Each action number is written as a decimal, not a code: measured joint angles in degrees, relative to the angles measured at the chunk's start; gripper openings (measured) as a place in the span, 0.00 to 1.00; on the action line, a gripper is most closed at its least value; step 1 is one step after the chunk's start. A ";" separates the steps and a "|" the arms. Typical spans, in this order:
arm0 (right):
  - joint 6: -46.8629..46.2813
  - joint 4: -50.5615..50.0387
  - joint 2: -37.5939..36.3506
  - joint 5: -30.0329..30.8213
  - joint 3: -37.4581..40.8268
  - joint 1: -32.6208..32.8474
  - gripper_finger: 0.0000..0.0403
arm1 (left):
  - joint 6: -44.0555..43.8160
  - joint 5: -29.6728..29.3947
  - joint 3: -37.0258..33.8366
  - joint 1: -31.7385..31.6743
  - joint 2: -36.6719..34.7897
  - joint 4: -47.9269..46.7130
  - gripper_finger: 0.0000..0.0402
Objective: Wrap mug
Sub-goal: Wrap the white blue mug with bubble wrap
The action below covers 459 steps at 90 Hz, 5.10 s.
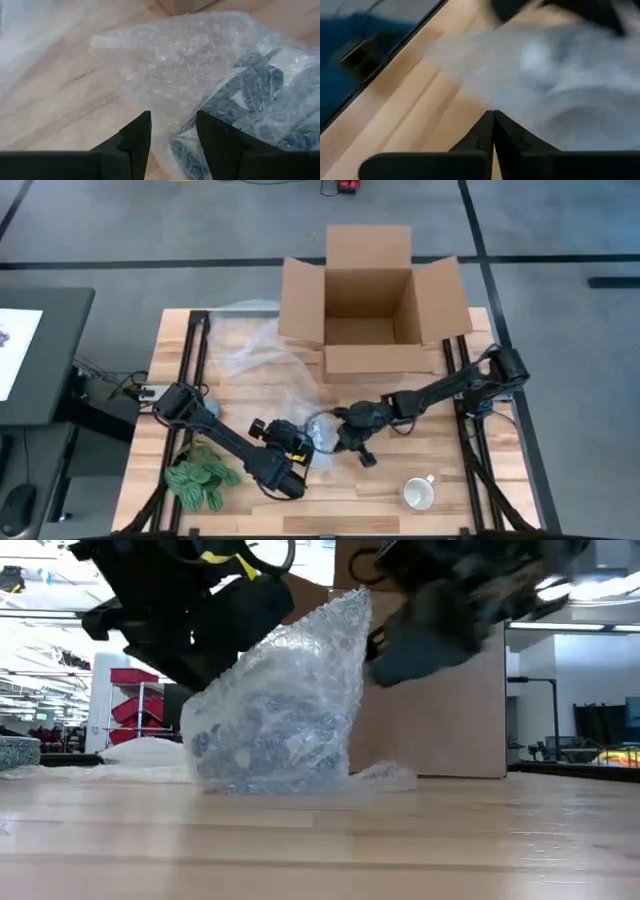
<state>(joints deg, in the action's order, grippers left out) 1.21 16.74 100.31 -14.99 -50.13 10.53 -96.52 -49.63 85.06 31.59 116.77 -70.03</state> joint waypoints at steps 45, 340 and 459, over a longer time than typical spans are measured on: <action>-7.89 12.72 7.47 -3.87 -0.03 -5.27 0.00 | 1.49 -0.55 -0.26 -0.37 0.28 1.64 0.35; -5.78 -14.58 -3.66 5.33 -0.17 -0.20 0.00 | 3.91 -1.69 -9.64 0.74 0.77 16.44 0.35; -6.92 -14.44 -12.78 7.56 10.23 -1.42 0.00 | 7.09 -2.03 -9.55 0.57 0.54 18.58 0.35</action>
<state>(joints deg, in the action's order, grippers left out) -5.72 2.30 87.53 -7.43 -39.90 9.11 -89.43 -51.66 75.50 32.16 117.32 -51.46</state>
